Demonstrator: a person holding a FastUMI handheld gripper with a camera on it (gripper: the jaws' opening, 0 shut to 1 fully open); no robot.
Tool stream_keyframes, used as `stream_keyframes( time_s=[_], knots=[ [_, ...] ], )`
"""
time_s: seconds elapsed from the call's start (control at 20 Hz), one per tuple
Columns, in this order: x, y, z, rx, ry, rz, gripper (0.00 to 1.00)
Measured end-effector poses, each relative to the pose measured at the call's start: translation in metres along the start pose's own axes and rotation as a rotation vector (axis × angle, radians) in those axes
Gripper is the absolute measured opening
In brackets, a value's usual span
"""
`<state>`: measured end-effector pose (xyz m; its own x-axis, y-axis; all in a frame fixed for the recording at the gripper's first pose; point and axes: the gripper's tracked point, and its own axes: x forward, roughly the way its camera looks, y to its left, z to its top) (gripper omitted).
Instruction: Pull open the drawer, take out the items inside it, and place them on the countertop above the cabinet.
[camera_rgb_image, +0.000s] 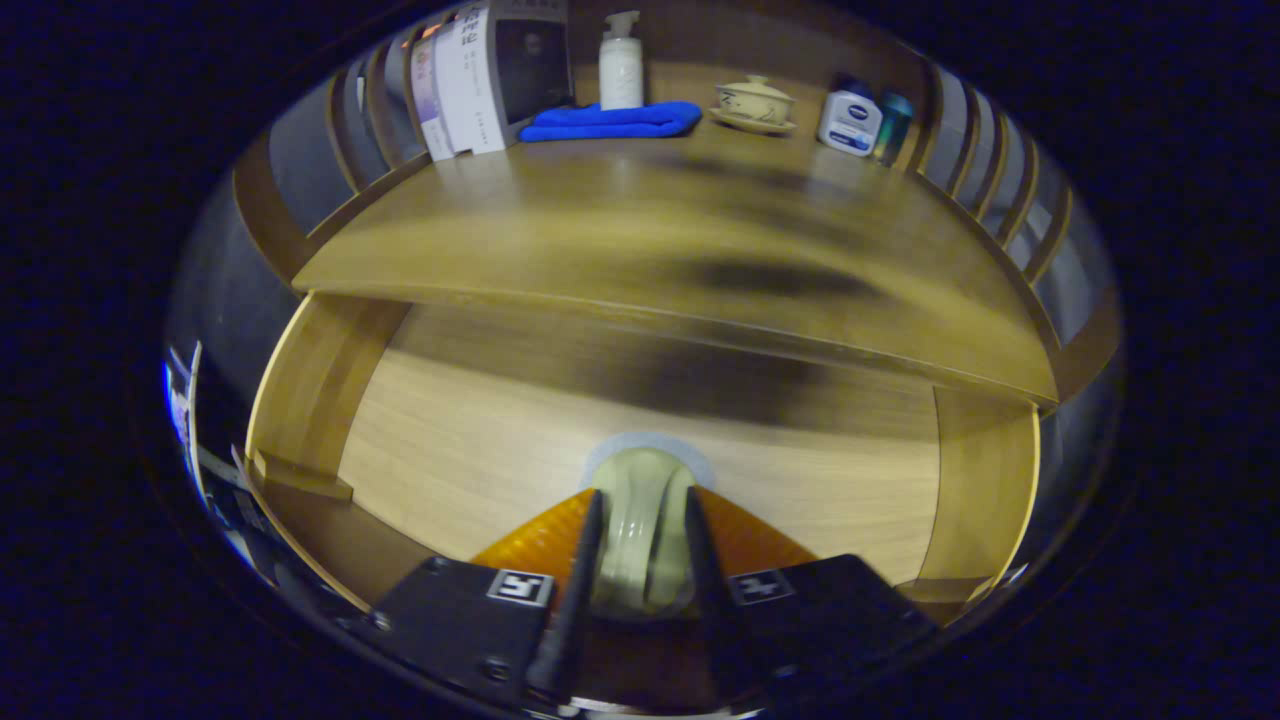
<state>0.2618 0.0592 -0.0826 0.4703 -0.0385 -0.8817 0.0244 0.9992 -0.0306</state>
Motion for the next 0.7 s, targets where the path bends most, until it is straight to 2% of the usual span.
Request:
stream_keyframes(
  time_s=[0.2, 0.35, 0.7],
  knots=[
    [-0.004, 0.002, 0.000, -0.070, -0.013, -0.015, 0.17],
    [-0.010, 0.003, 0.006, -0.066, -0.033, -0.013, 0.17],
    [-0.058, 0.004, 0.029, -0.086, -0.125, -0.012, 0.16]
  ],
)
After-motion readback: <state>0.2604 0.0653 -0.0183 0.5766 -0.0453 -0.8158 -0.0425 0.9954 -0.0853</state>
